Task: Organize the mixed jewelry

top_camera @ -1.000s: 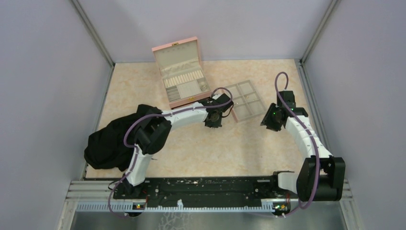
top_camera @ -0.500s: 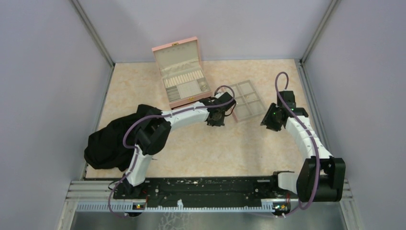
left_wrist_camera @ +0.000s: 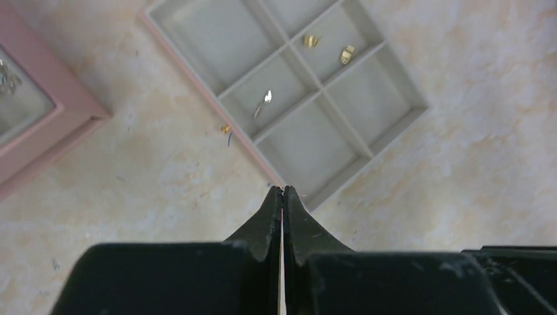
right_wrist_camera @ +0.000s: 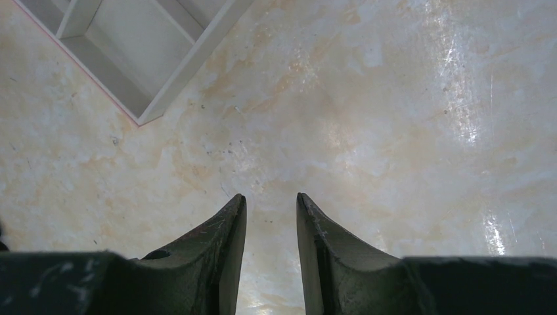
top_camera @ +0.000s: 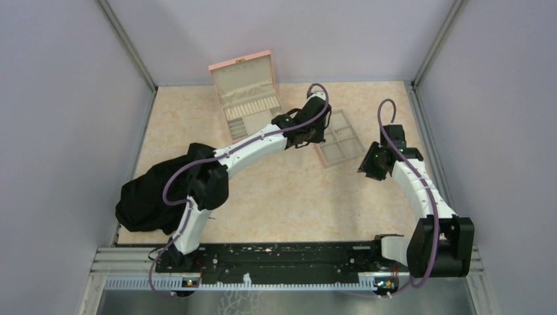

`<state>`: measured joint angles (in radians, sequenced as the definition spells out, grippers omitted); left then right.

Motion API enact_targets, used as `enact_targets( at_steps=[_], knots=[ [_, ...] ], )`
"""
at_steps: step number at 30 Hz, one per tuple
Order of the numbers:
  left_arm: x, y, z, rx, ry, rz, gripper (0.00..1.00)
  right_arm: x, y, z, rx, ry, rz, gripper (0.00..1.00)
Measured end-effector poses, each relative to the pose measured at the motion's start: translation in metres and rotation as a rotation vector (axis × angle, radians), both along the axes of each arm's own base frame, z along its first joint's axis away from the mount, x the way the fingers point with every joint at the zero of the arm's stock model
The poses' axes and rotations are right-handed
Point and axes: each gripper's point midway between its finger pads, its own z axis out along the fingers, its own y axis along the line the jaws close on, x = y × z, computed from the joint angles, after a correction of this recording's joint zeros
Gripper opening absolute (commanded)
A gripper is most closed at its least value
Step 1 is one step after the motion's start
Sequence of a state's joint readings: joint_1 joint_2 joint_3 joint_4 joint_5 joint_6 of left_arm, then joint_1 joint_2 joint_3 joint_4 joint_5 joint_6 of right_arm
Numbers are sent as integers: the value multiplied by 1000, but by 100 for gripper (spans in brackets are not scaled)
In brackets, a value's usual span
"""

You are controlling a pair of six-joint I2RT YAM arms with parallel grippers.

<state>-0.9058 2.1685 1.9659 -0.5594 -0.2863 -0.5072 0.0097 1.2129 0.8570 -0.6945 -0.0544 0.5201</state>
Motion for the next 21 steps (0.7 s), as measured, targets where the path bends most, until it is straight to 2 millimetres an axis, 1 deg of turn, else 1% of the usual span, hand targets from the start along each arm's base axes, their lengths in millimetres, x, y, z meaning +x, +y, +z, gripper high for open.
enact_targets(
  at_steps=[1, 3, 5, 7, 11, 15, 21],
  knots=[
    [8, -5, 8, -29, -24, -5, 0, -1, 0, 0, 0, 3, 0, 34],
    [20, -10, 16, -66, -51, -9, 0, -2, 0, -1, -1, 6, 0, 34],
    [32, -13, 18, -90, -68, -16, 0, -2, 0, -1, -1, 10, -1, 34],
    [42, -17, 15, -107, -79, -25, 0, -3, -1, -1, -4, 12, -2, 34],
    [59, -26, 0, -125, -96, -53, 0, -6, -2, -2, -8, 22, -4, 34],
    [66, -37, -19, -135, -94, -80, 0, -8, -2, -1, -11, 26, -6, 34],
    [74, -50, -37, -160, -89, -106, 0, -11, -4, -2, -19, 38, -10, 34]
  ],
)
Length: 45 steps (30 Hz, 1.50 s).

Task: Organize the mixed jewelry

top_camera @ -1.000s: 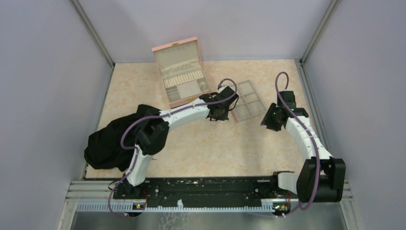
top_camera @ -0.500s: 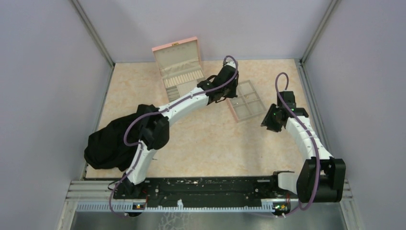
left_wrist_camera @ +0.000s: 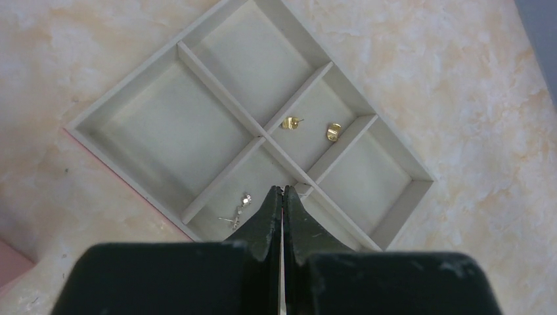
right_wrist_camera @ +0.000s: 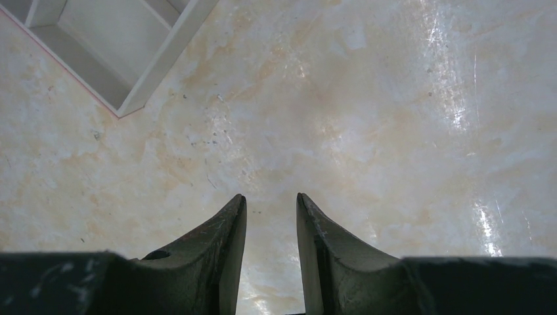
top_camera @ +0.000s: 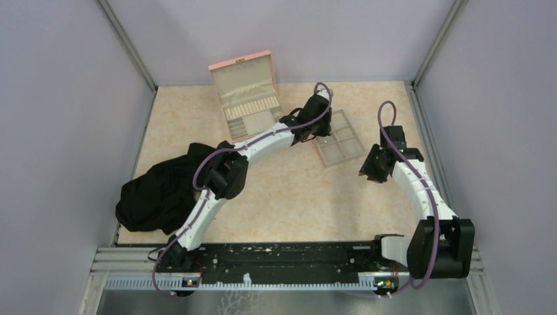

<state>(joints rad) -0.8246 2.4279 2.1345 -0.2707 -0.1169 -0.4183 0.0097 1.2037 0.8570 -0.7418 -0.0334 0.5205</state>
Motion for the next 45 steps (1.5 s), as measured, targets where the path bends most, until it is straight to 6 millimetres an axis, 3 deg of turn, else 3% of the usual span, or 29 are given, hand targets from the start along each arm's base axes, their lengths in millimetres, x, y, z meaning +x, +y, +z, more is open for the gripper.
enact_targets(
  at_steps=[9, 14, 17, 26, 30, 32, 35, 38, 40, 42, 45],
  knots=[
    [4, -3, -19, -3, 19, -11, 0, -2, -1, -1, -5, 7, -3, 34],
    [5, -3, -21, -10, 26, -16, 27, -1, -1, -1, -4, 8, -7, 34],
    [5, -4, -21, -13, 29, -18, 35, -1, -1, -1, -3, 8, -7, 34],
    [2, -4, -17, -17, 33, -32, 39, -1, -1, -1, -1, 8, -11, 34],
    [-9, 6, 5, -6, 28, -45, 45, -1, -1, -1, 0, 7, -22, 35],
    [-19, 18, 29, -3, 12, -52, 48, 0, -1, 0, 0, 4, -27, 37],
    [-32, 41, 84, -10, -50, -41, 51, 2, -1, 1, 3, -5, -28, 40],
    [-42, 78, 147, -23, -137, 8, 55, 7, 1, 3, 3, -27, -19, 48],
    [-45, 111, 175, -21, -176, 63, 59, 10, 4, 5, -9, -36, -4, 51],
    [-42, 151, 187, 0, -189, 136, 65, 17, 15, 9, -28, -46, 47, 54],
    [-37, 216, 170, 78, -143, 262, 70, 35, 50, 17, -39, -73, 174, 55]
  ],
)
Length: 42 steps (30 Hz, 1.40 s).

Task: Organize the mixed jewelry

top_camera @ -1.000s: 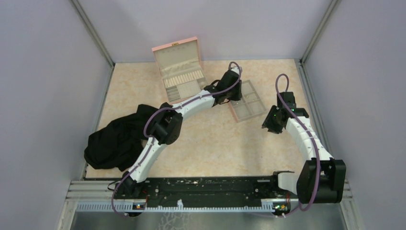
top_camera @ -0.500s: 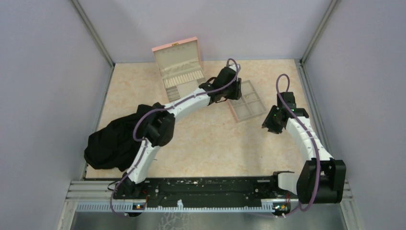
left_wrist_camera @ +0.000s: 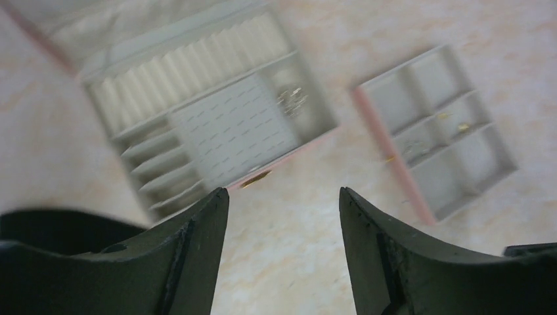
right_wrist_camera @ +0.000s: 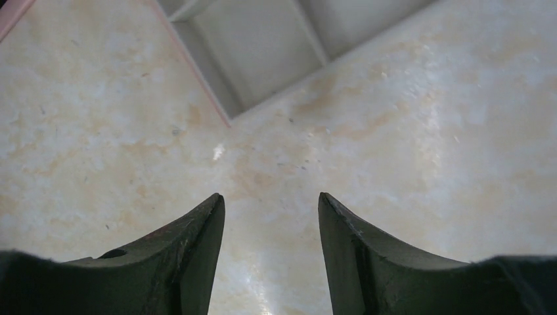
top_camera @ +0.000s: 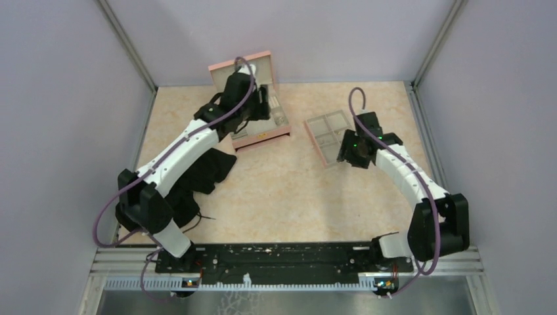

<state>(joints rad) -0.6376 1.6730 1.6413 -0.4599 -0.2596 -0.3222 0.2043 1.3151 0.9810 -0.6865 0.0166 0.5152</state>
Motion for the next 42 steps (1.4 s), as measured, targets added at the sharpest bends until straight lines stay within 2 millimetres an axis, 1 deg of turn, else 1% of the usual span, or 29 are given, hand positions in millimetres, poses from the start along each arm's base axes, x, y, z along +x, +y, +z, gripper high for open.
enact_targets(
  at_steps=[2, 4, 6, 8, 9, 11, 14, 17, 18, 21, 24, 25, 26, 28, 30, 31, 35, 36, 39, 40, 42],
  knots=[
    [-1, 36, -24, 43, 62, 74, 71, 14, 22, 3, -7, -15, 75, 55],
    [-7, 73, -55, 86, 147, 151, 72, 27, 38, 2, -9, -27, 131, 55],
    [-19, 98, -78, 113, 217, 204, 72, 38, 50, -3, -13, -23, 170, 54],
    [-32, 114, -91, 124, 263, 237, 72, 49, 54, -13, -24, -3, 187, 53],
    [-41, 121, -93, 122, 277, 251, 72, 52, 56, -20, -30, 11, 194, 51],
    [-46, 124, -91, 113, 276, 258, 72, 58, 58, -34, -39, 41, 207, 47],
    [-52, 126, -79, 82, 252, 268, 72, 68, 62, -53, -47, 83, 225, 44],
    [-53, 128, -73, 66, 239, 279, 72, 75, 68, -66, -38, 102, 241, 41],
    [-53, 129, -72, 63, 237, 284, 72, 77, 70, -69, -35, 105, 246, 39],
    [-54, 131, -74, 64, 241, 293, 72, 80, 74, -72, -29, 107, 261, 27],
    [-56, 132, -79, 70, 252, 296, 72, 83, 80, -75, -26, 105, 279, 8],
    [-57, 132, -80, 72, 253, 296, 72, 83, 83, -75, -29, 102, 289, 4],
    [-57, 132, -80, 72, 253, 296, 72, 83, 84, -75, -37, 99, 300, 0],
    [-56, 133, -79, 70, 251, 298, 72, 82, 88, -75, -43, 90, 325, 0],
    [-55, 134, -80, 70, 252, 300, 72, 79, 88, -75, -56, 87, 337, 0],
    [-55, 134, -80, 70, 252, 301, 72, 74, 86, -75, -62, 89, 345, 0],
    [-53, 134, -86, 75, 268, 301, 72, 37, 69, -75, -90, 116, 363, 0],
    [-52, 133, -89, 76, 274, 299, 72, 27, 64, -75, -97, 128, 362, 4],
    [-49, 130, -96, 77, 290, 291, 72, -3, 47, -71, -129, 166, 346, 24],
    [-48, 129, -98, 76, 294, 288, 72, -10, 42, -69, -140, 173, 338, 30],
    [-46, 125, -103, 74, 305, 278, 72, -18, 38, -61, -147, 173, 326, 36]
  ],
)
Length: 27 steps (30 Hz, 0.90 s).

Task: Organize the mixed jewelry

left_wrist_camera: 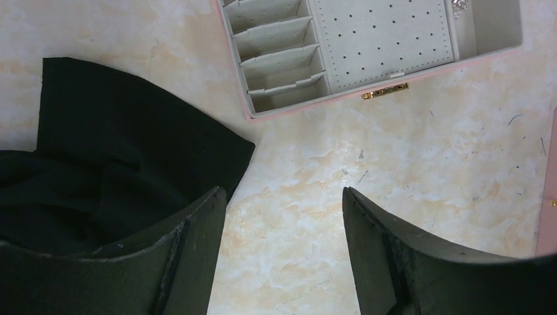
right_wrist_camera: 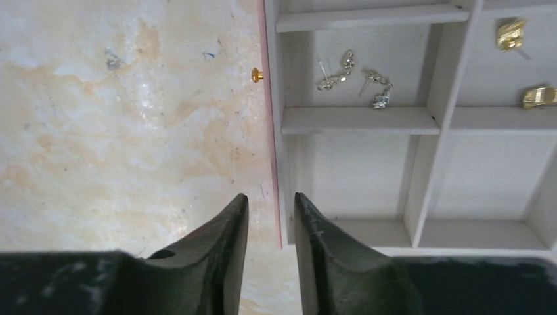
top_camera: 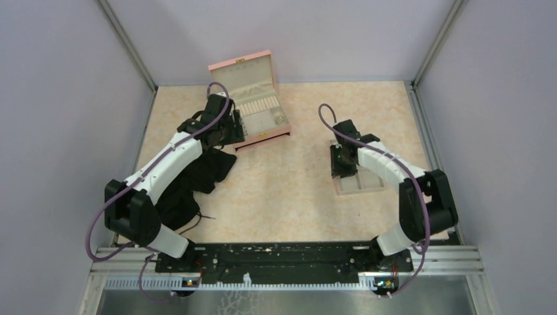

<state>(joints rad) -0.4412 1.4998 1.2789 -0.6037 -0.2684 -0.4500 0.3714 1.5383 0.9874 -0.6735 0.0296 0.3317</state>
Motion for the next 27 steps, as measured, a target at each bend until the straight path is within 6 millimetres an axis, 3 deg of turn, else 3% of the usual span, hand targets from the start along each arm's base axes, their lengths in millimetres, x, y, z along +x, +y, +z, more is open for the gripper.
enact_targets(
  at_steps=[5, 7, 11, 14, 17, 21, 27],
  knots=[
    [3, -5, -4, -11, 13, -16, 72, 17, 2, 34, 22, -99, -30, 41],
    [4, -6, -2, -14, 9, -18, 72, 35, 4, 48, 43, -141, -57, 43],
    [5, -7, -1, -14, 2, -21, 72, 92, 6, 63, 81, -209, -135, 48],
    [5, -6, 1, -10, -4, -24, 72, 126, 3, 50, 86, -206, -183, 50],
    [4, -3, 8, -10, -21, -21, 72, 140, -1, 25, 81, -158, -208, 50],
    [3, 3, 20, -13, -53, -8, 72, 138, 6, -3, 113, -77, -204, 50],
    [1, 7, 25, -12, -68, 1, 73, 125, 47, -9, 185, -33, -101, 51]
  ],
)
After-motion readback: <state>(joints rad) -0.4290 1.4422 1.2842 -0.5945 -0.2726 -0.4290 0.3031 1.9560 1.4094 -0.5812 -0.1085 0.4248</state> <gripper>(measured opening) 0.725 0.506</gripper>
